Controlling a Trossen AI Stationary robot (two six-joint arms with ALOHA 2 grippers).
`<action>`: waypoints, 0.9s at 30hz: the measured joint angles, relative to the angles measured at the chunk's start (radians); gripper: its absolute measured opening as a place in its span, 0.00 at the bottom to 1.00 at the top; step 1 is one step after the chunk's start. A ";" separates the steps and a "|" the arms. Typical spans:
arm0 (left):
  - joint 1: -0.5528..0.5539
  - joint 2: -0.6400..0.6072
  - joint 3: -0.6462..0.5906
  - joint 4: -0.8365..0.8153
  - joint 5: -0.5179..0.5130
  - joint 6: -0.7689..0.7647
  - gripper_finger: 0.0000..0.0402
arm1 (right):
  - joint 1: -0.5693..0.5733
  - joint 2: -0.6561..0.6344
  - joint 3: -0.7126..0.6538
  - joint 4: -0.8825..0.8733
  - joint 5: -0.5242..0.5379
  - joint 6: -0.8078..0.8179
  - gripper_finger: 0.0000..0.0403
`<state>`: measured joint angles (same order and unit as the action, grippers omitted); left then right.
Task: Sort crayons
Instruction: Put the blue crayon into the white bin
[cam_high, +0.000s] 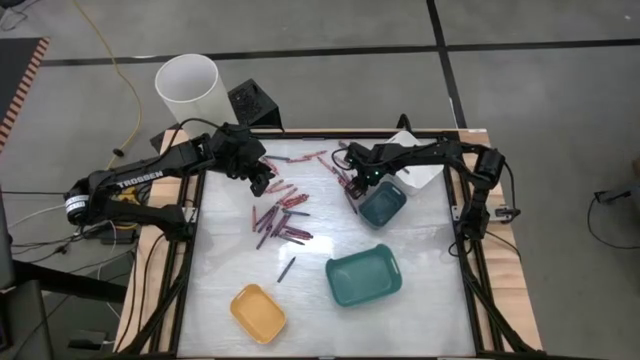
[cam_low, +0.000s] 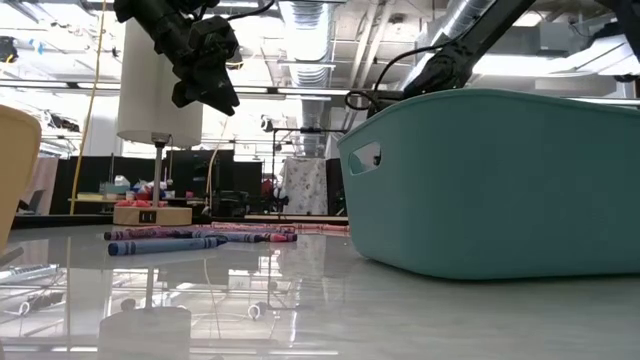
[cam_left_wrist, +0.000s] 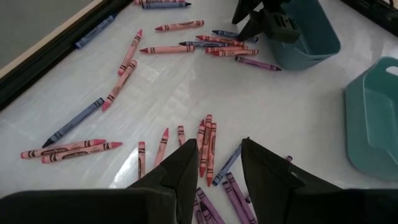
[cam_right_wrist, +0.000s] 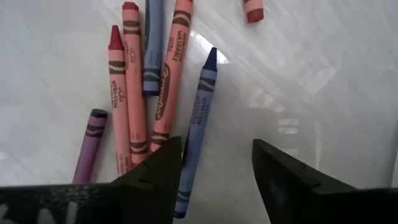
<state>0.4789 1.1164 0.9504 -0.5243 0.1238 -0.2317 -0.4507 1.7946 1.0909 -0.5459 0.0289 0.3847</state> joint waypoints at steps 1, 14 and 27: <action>0.000 0.000 0.000 0.000 0.000 0.000 0.28 | 0.000 -0.001 0.000 0.000 0.001 0.000 0.50; 0.000 0.000 0.000 0.000 0.000 0.003 0.28 | -0.003 0.000 -0.002 -0.006 0.004 0.015 0.08; 0.000 0.000 0.000 0.000 -0.001 0.003 0.28 | -0.001 0.004 0.071 -0.071 -0.016 -0.001 0.01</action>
<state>0.4786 1.1164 0.9501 -0.5243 0.1230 -0.2287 -0.4521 1.7981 1.1621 -0.6172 0.0127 0.3840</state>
